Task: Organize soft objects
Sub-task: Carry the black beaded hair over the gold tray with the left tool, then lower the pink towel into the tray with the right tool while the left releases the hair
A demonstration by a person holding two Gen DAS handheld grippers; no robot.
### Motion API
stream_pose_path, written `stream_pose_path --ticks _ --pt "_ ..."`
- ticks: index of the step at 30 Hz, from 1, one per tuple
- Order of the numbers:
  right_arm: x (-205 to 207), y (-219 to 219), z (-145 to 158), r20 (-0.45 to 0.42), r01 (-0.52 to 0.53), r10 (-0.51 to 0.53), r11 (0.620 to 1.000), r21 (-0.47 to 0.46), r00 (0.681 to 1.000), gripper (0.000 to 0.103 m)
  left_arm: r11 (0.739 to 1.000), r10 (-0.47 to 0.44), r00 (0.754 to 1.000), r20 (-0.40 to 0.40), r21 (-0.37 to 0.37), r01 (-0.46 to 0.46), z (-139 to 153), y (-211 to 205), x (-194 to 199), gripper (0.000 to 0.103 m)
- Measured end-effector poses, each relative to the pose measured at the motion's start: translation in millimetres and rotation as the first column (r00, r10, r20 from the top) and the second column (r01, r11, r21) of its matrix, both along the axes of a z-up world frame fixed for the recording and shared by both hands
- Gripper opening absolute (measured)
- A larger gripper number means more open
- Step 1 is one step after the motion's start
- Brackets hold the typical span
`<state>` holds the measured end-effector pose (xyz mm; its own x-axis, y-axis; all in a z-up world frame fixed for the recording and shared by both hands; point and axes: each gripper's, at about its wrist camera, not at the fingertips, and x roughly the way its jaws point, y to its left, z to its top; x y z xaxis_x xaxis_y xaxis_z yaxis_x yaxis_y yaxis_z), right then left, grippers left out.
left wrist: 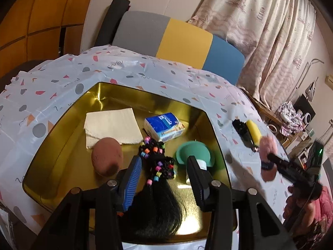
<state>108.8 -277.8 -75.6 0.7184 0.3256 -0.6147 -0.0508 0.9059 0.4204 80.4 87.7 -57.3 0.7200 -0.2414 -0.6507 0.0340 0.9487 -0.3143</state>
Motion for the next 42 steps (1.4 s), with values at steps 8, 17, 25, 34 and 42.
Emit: stream_pose_path --ticks 8,17,25,34,42 --pt "13.4 129.8 36.9 0.033 -0.319 0.324 0.942 -0.106 0.946 0.060 1.000 0.003 1.000 0.000 0.029 -0.003 0.7 5.7 -10.2 0.045" --pt "68.6 254.7 38.1 -0.065 -0.519 0.522 0.813 -0.264 0.851 0.060 0.997 0.072 0.997 -0.021 0.004 -0.071 -0.6 26.8 -19.5 0.045" --pt "107.1 330.4 39.4 -0.093 -0.573 0.591 0.713 -0.404 0.801 0.058 0.991 0.132 0.991 -0.007 -0.034 -0.132 5.0 46.1 -19.4 0.045" --pt "80.7 288.1 48.3 -0.064 -0.455 0.483 0.761 -0.462 0.873 0.059 0.989 0.133 0.991 -0.021 -0.056 -0.134 0.8 47.2 -18.0 0.045" --pt "58.2 248.1 17.6 -0.149 -0.320 0.296 0.694 -0.645 0.944 0.061 0.993 0.115 0.993 0.006 -0.034 -0.115 6.7 35.7 -22.9 0.045"
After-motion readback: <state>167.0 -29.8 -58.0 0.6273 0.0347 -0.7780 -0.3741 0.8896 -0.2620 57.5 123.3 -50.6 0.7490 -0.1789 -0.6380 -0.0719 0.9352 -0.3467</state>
